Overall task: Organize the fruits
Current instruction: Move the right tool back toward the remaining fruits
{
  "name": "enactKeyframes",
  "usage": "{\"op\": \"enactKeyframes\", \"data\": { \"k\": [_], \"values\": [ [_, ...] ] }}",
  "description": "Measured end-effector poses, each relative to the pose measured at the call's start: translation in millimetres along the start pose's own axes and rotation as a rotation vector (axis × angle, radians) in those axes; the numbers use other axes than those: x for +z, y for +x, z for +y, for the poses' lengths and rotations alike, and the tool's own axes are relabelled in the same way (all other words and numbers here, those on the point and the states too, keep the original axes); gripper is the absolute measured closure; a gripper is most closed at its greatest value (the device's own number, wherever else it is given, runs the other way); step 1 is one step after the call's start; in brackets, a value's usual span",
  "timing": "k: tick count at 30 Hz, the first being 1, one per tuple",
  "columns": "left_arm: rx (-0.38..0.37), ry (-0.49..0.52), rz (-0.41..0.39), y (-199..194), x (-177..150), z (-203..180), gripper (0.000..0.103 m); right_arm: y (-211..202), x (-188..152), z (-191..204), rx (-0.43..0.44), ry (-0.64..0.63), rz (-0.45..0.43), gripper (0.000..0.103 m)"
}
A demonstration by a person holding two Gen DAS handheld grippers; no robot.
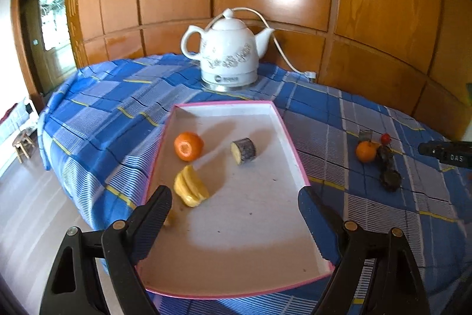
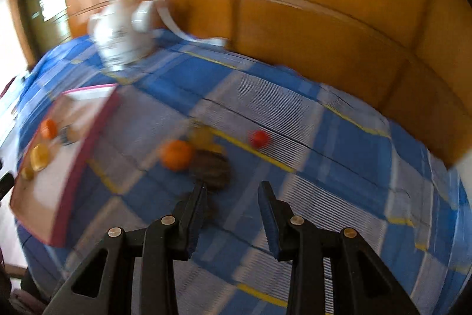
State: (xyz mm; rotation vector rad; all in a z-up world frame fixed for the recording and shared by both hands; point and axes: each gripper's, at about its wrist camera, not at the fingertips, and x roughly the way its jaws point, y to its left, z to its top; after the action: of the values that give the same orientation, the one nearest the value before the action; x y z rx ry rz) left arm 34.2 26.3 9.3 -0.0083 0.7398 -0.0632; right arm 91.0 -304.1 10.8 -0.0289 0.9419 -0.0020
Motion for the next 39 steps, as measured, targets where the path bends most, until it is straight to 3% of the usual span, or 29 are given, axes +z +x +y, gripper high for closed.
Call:
{"op": "enactKeyframes", "data": {
  "k": [4, 9, 17, 22, 29, 39],
  "values": [
    [-0.039, 0.041, 0.027, 3.8, 1.4, -15.3, 0.023, 11.2, -12.5, -44.4, -0.042, 0.125, 0.032, 0.067],
    [-0.093, 0.099, 0.041, 6.5, 7.3, -39.0, 0.024, 22.8, -17.7, -72.6, -0.012, 0.264, 0.074, 0.067],
    [-0.238, 0.147, 0.133, 22.5, 18.4, -83.1, 0.045, 25.2, -17.5, -65.5, -0.002, 0.254, 0.099, 0.067],
    [-0.306, 0.142, 0.196, 38.5, 24.8, -107.5, 0.052, 24.4, -16.3, -64.1, 0.019, 0.265, 0.101, 0.067],
    [-0.335, 0.162, 0.239, 62.7, 35.0, -136.1, 0.059, 19.0, -12.6, -64.7, 0.038, 0.277, 0.085, 0.067],
    [-0.357, 0.125, 0.319, 102.1, 42.5, -159.2, 0.059, 18.6, -10.2, -69.6, 0.055, 0.305, 0.089, 0.067]
  ]
}}
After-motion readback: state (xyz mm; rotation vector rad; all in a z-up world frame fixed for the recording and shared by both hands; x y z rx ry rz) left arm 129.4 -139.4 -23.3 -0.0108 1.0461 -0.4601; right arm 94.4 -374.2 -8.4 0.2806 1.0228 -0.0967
